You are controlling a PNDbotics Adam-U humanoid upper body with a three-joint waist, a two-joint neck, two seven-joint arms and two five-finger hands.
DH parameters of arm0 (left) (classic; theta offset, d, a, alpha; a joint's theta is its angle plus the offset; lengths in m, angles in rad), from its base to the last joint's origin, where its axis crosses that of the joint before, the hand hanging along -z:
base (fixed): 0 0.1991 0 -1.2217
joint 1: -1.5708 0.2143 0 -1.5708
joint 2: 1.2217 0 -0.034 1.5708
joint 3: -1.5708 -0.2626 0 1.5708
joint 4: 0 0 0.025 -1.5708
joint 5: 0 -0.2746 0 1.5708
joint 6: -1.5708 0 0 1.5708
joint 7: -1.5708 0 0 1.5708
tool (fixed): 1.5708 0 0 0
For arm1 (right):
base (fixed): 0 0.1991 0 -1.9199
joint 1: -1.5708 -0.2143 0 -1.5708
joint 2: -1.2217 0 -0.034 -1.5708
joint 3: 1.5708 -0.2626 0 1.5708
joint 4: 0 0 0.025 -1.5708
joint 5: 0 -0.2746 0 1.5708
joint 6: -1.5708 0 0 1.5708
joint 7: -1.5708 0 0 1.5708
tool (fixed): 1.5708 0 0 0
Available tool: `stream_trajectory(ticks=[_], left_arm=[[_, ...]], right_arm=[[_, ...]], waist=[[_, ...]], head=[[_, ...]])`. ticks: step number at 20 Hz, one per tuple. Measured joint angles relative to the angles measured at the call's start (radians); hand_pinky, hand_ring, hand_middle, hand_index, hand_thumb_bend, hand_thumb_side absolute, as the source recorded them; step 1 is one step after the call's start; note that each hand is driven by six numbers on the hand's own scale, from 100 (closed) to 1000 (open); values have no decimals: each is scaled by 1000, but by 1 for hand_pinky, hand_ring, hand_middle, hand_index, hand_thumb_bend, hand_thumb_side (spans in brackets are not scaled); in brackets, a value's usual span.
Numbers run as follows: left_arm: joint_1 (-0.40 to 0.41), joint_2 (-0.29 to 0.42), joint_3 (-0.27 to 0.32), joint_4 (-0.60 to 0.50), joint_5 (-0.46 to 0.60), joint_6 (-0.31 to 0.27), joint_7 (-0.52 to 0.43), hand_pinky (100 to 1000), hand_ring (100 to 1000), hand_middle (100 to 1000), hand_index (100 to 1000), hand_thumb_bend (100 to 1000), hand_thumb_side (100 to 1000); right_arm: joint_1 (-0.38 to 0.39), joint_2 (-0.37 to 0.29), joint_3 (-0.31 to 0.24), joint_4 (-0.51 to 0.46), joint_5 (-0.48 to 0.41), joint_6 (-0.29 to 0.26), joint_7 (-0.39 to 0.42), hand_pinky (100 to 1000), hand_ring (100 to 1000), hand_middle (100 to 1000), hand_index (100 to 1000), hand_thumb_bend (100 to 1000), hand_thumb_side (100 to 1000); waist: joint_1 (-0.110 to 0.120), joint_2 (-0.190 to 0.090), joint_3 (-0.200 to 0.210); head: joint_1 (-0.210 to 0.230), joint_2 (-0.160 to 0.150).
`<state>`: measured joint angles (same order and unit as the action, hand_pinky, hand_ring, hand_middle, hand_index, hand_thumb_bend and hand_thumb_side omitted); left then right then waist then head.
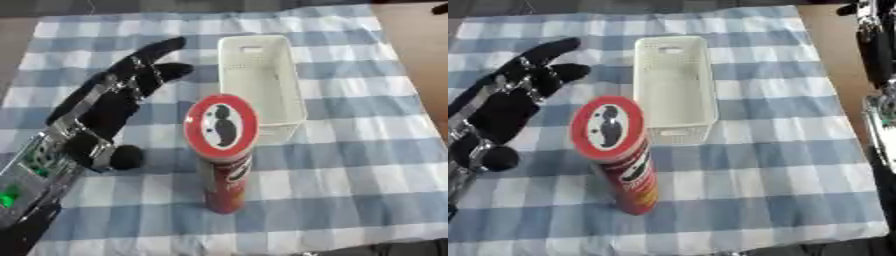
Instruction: Pick up objects on the table and place them in the box.
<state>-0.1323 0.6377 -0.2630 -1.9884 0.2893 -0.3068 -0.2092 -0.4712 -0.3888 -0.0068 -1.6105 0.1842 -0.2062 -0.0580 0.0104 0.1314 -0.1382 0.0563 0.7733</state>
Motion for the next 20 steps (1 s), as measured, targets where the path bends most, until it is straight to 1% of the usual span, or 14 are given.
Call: stream_trajectory(ticks=[1,3,6,12,14,19,20], left_arm=[[1,0,0,0,-26,-3,-1,954,910,1000,1000,666,507],[4,-1,0,0,-64,-9,3,948,904,1000,1000,662,491],[11,-9,-8,0,-94,-16,15,933,894,1000,1000,666,498],[17,-48,-43,0,-98,5,36,912,876,1000,1000,677,520],[18,-59,-50,0,-96,15,39,906,869,998,1000,673,536],[29,-76,-63,0,-96,23,39,903,859,995,1000,645,591],[34,-76,-65,0,-96,24,39,903,859,995,1000,646,588]], right_arm=[[0,0,0,0,0,0,0,630,810,866,1000,100,872],[0,0,0,0,0,0,0,630,810,866,1000,100,873],[0,-2,-5,0,0,1,-2,630,810,866,1000,100,872],[-1,-7,-7,0,0,4,-5,630,810,866,1000,100,871],[-2,-7,-8,0,0,4,-5,630,809,866,1000,100,872],[-2,-8,-12,0,0,6,-7,629,809,866,1000,100,874],[-2,-8,-12,0,0,6,-7,629,809,866,1000,100,874]], waist=[[-1,1,2],[-1,6,5],[-2,12,5],[-6,25,5],[-6,25,5],[2,27,11],[3,27,12]], head=[[0,0],[0,0],[2,0],[6,0],[6,0],[6,0],[6,0]])
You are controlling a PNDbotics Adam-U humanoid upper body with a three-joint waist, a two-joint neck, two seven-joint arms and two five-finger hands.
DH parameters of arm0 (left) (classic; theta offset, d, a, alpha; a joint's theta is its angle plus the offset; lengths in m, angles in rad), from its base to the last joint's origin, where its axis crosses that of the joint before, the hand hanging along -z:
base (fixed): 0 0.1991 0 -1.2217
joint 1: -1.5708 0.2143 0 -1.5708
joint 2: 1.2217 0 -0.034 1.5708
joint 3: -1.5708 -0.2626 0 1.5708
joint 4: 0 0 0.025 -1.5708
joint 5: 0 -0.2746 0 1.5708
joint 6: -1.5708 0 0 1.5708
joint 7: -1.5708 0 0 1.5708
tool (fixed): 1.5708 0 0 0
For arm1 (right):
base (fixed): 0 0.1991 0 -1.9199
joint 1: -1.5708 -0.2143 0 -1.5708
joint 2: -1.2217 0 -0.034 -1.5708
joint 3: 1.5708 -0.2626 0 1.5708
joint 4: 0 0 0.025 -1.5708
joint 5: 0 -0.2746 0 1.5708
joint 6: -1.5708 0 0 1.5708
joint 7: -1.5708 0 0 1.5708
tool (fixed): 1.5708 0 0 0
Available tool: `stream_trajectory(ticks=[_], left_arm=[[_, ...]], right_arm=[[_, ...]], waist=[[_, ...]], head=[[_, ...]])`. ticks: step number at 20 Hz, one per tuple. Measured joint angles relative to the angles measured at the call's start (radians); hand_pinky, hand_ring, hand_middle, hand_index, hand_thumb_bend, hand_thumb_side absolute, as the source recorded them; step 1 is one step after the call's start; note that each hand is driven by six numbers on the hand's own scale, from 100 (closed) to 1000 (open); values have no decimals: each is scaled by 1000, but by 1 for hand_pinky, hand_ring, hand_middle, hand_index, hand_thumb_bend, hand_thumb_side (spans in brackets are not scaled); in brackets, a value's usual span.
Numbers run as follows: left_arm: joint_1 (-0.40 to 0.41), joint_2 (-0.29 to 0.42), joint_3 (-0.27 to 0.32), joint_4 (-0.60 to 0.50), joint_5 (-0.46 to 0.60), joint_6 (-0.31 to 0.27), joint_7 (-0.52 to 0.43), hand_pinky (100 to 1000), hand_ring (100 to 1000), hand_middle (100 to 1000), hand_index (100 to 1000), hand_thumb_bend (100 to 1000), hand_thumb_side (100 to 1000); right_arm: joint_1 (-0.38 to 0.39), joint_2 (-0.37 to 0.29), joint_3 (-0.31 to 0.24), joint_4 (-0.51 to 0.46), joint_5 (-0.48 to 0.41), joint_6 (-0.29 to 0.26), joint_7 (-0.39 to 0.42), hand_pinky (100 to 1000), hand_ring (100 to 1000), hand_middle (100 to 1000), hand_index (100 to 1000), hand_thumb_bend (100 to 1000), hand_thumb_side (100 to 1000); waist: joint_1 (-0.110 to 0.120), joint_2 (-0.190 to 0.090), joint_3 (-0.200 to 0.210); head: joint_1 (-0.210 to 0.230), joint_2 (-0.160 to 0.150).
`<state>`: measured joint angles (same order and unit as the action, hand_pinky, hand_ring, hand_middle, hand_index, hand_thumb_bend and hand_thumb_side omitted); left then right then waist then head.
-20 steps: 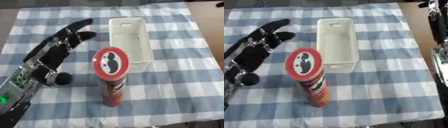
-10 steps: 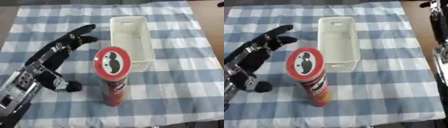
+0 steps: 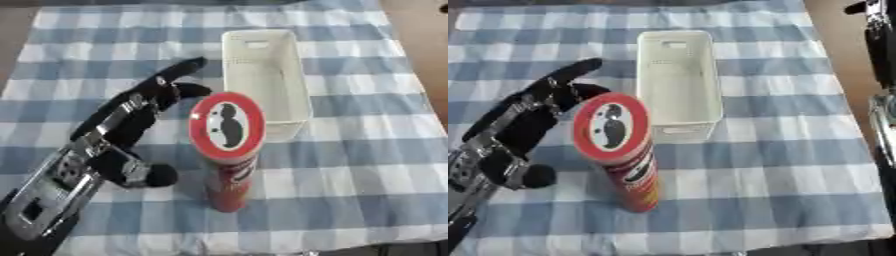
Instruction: Pick up objects on the table and place them in the box.
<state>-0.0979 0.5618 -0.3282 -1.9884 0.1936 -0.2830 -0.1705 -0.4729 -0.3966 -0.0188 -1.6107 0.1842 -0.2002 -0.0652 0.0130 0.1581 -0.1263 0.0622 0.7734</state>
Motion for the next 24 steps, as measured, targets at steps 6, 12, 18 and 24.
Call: stream_trajectory(ticks=[6,12,18,24], left_arm=[[26,0,-23,0,1,10,-14,902,855,996,1000,617,639],[49,8,-40,0,2,13,-30,908,860,999,1000,618,638],[50,2,-64,0,20,22,-56,899,851,993,1000,602,670],[43,-54,-88,0,24,50,-82,829,802,930,1000,613,659]], right_arm=[[0,0,0,0,0,0,0,626,809,865,1000,100,876],[0,-1,0,0,0,1,0,625,808,865,1000,100,877],[0,-1,0,0,0,1,1,624,808,864,1000,100,878],[0,-1,0,0,-1,1,1,624,807,863,1000,100,880]], waist=[[4,0,7],[13,0,11],[18,0,10],[24,6,5]], head=[[0,0],[0,0],[0,0],[-1,0]])
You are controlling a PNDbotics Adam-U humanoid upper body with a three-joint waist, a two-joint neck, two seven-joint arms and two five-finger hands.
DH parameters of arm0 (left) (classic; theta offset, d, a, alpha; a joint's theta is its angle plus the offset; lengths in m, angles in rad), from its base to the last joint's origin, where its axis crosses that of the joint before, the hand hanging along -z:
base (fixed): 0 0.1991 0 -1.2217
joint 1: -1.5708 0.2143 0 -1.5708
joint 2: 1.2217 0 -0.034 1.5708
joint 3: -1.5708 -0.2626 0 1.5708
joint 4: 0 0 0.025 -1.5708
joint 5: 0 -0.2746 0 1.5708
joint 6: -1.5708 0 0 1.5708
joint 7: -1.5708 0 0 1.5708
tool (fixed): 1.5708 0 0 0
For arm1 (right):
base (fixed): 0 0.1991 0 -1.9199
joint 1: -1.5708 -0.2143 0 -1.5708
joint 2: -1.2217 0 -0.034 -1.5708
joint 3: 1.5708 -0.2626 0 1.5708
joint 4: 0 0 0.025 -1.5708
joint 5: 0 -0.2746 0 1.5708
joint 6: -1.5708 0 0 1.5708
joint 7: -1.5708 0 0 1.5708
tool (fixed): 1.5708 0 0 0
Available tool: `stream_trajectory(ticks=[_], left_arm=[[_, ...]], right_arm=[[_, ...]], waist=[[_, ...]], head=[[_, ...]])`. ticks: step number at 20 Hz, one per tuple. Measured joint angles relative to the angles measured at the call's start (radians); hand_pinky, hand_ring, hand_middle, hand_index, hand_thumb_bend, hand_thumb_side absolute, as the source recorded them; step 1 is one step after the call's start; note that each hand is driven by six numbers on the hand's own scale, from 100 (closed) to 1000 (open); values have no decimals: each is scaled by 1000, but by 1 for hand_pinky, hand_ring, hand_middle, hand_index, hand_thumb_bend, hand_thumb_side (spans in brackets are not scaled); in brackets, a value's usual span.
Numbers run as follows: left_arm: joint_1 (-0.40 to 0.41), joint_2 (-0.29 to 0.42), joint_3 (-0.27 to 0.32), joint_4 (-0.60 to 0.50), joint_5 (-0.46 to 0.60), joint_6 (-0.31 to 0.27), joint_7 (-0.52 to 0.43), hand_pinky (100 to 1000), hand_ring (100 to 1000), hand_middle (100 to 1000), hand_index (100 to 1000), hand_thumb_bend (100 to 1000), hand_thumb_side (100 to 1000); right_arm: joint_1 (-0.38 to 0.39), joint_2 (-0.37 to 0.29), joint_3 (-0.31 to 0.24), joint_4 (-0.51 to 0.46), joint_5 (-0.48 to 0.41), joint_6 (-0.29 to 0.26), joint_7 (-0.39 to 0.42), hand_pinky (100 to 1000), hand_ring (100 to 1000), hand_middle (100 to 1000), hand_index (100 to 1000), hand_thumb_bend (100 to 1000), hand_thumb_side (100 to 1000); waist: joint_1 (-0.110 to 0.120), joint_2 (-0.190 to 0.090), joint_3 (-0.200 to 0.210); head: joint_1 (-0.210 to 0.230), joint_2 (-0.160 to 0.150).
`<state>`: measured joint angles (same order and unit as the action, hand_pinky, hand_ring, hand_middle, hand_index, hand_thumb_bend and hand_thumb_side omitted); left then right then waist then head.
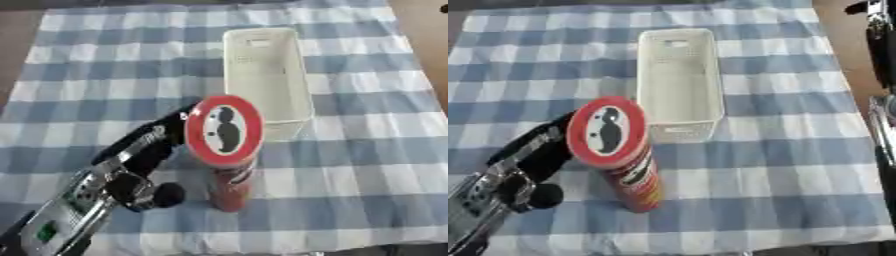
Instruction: Pick up objects on the table and place them in the box.
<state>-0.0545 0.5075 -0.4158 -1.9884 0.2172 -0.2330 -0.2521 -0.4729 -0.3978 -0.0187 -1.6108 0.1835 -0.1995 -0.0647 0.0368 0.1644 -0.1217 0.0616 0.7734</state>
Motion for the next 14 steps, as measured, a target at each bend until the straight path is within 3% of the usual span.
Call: stream_trajectory(ticks=[8,14], left_arm=[[-24,-53,-34,0,5,45,-8,820,784,918,1000,605,680],[-33,-69,-41,0,-2,61,-25,895,853,997,1000,591,696]], right_arm=[[-1,-3,0,0,-7,0,0,624,808,862,1000,100,881],[-9,-3,0,0,-15,-1,2,627,809,863,1000,100,881]], waist=[[3,10,-12],[3,16,-15]], head=[[0,0],[0,0]])
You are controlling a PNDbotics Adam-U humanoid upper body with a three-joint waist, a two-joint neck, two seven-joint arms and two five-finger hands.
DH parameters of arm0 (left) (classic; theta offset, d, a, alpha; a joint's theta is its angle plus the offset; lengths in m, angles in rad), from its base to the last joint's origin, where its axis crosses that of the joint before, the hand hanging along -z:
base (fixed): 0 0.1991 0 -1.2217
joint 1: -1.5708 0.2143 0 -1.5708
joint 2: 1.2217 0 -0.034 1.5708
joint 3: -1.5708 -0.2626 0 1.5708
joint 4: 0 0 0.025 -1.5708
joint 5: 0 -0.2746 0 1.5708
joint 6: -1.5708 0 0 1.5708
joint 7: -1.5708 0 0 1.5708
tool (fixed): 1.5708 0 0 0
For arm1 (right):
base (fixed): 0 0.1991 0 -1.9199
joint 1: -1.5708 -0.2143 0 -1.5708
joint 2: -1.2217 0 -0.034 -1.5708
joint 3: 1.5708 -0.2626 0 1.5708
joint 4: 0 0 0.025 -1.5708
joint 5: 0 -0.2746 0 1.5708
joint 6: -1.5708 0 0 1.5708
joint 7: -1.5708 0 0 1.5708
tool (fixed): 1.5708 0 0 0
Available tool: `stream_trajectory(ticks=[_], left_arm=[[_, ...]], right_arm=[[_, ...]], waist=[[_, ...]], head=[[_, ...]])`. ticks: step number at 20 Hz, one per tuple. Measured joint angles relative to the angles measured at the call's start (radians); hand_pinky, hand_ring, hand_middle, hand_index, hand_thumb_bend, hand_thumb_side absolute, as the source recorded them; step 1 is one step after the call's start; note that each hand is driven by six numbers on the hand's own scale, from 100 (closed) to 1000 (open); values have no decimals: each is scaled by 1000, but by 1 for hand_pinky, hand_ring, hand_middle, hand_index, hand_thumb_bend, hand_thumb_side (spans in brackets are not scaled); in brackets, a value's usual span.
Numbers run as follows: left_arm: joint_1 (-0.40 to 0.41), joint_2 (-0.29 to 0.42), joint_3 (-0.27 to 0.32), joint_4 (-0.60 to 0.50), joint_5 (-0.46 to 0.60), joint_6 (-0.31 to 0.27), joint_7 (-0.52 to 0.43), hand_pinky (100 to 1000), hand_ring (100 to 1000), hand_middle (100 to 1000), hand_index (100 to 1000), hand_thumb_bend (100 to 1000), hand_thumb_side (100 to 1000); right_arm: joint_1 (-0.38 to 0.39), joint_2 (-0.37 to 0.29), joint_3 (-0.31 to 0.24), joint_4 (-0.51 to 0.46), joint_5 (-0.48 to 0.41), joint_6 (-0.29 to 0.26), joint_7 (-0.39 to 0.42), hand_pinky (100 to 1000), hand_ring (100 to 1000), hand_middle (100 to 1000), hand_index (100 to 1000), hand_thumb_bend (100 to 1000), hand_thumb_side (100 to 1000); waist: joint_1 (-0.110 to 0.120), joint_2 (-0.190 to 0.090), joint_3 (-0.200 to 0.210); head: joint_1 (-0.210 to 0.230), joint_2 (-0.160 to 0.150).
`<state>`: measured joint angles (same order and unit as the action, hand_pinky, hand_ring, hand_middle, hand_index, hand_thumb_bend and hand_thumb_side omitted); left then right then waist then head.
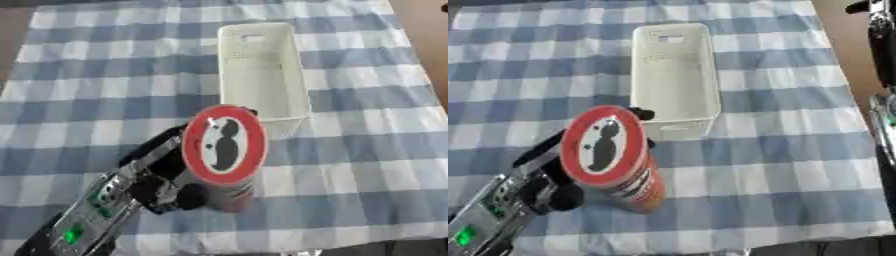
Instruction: Pick up objects on the table and place them in the box.
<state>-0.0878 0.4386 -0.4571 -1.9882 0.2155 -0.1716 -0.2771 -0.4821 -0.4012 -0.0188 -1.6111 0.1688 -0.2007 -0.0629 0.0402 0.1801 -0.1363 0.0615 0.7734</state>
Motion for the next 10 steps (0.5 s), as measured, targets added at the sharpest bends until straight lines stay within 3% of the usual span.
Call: stream_trajectory(ticks=[10], left_arm=[[-27,-28,-4,0,-27,48,20,885,845,1000,1000,648,685]], right_arm=[[0,0,0,0,-9,-3,8,628,809,863,1000,100,884]], waist=[[2,6,0]], head=[[0,0]])
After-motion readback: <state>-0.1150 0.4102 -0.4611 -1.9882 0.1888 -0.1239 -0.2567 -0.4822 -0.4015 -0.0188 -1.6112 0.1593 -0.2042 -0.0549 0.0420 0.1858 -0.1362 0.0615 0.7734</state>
